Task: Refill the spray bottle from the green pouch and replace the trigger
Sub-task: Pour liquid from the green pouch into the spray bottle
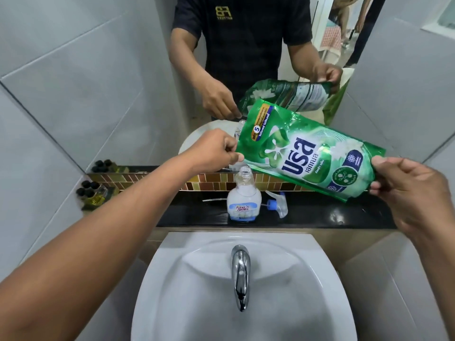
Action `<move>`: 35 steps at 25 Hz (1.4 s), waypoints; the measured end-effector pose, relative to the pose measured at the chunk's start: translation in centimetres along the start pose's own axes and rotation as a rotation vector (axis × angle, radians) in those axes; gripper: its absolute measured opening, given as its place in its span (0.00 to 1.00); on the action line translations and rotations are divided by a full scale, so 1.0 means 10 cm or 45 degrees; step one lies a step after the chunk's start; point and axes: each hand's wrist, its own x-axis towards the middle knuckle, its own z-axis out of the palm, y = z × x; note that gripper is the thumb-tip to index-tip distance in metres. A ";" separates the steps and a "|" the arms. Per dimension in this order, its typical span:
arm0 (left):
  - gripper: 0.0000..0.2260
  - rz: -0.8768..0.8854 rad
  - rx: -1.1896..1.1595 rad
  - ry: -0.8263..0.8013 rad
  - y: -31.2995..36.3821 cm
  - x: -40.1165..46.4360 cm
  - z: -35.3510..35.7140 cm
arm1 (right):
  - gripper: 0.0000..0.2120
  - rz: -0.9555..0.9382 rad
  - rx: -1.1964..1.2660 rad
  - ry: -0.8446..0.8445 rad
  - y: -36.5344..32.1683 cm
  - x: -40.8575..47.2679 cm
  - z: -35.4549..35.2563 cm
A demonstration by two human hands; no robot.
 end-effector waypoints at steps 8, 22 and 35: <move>0.19 -0.024 -0.109 0.034 -0.10 0.00 0.10 | 0.20 -0.175 -0.103 -0.185 -0.37 -0.10 0.03; 0.18 -0.038 -0.260 0.125 -0.17 0.01 0.21 | 0.20 -0.324 -0.237 -0.278 -0.62 -0.05 0.07; 0.14 -0.070 -0.291 0.118 -0.13 0.02 0.24 | 0.20 -0.358 -0.265 -0.289 -0.65 0.00 0.03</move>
